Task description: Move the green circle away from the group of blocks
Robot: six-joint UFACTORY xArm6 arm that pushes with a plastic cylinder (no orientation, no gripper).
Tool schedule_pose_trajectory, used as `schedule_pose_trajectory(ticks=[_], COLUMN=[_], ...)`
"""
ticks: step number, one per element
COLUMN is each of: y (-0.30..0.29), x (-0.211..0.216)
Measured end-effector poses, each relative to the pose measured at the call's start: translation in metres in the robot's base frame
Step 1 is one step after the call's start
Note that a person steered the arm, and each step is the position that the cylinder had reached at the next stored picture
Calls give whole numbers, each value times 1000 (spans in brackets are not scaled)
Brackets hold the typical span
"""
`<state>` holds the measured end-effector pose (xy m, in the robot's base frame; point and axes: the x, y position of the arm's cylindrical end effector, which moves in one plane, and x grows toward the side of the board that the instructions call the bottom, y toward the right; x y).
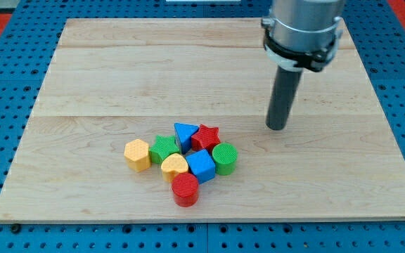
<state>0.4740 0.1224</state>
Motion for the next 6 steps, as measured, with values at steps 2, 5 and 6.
schedule_pose_trajectory(ticks=[2,5,6], y=[18,-22,-44], x=[70,94,94])
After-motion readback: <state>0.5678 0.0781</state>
